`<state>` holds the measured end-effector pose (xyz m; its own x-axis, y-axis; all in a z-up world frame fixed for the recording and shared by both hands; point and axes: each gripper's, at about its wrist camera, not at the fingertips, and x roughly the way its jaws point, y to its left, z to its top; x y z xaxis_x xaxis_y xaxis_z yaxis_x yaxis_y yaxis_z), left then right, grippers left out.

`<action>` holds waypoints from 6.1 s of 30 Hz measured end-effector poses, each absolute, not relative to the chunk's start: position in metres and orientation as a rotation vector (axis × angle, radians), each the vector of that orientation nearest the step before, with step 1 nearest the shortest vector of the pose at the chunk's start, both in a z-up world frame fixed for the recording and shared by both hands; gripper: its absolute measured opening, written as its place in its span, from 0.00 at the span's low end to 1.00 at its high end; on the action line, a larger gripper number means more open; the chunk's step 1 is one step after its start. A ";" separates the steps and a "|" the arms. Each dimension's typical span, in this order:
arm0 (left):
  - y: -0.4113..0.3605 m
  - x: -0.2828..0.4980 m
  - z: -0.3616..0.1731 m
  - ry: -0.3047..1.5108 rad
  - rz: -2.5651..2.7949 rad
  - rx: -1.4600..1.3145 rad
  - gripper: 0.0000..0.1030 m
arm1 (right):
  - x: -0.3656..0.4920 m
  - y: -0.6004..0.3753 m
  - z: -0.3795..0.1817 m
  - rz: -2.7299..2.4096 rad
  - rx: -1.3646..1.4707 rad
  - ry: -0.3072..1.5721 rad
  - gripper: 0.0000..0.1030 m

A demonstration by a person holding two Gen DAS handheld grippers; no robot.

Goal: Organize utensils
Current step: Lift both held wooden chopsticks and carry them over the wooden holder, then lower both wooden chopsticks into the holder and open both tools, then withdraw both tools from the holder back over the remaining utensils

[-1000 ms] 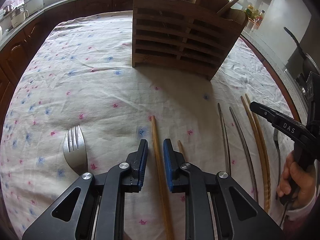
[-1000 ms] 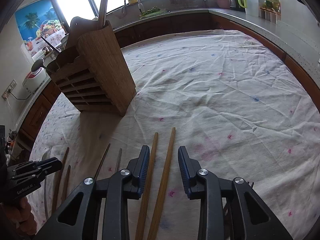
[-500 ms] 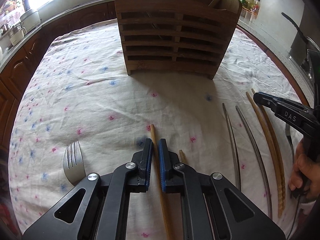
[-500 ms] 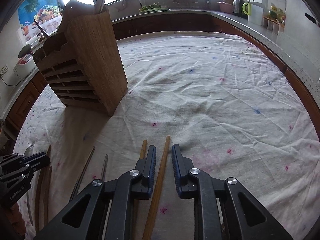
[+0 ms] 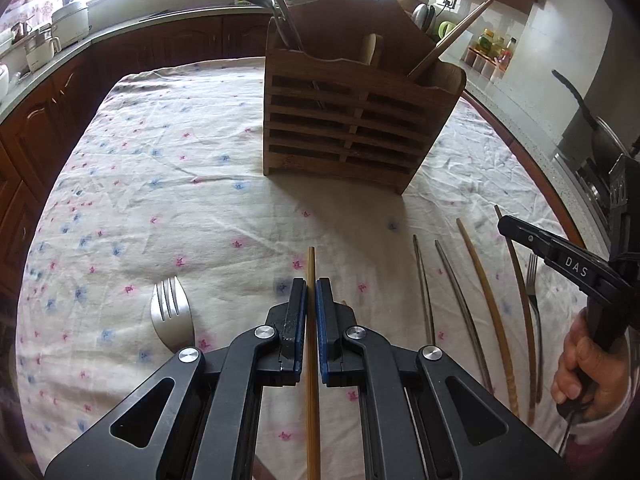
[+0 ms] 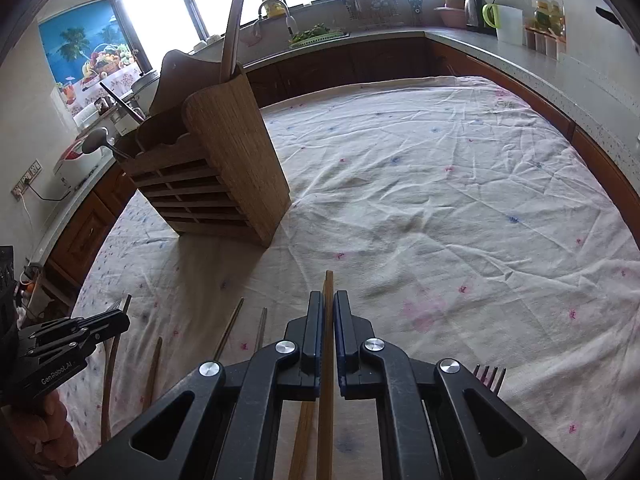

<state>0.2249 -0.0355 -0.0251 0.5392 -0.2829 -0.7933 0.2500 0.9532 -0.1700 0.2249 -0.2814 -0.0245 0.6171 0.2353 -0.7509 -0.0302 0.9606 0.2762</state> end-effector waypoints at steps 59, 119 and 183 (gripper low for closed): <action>0.029 0.162 0.152 0.408 -0.300 -0.244 0.04 | 0.170 -0.259 0.154 0.279 0.212 0.445 0.05; -0.005 0.330 0.095 0.420 -0.191 -0.299 0.05 | 0.305 -0.267 0.099 0.167 0.338 0.469 0.06; 0.004 0.144 0.001 0.767 -0.125 -0.204 0.90 | 0.127 -0.283 0.031 0.180 0.305 0.642 0.99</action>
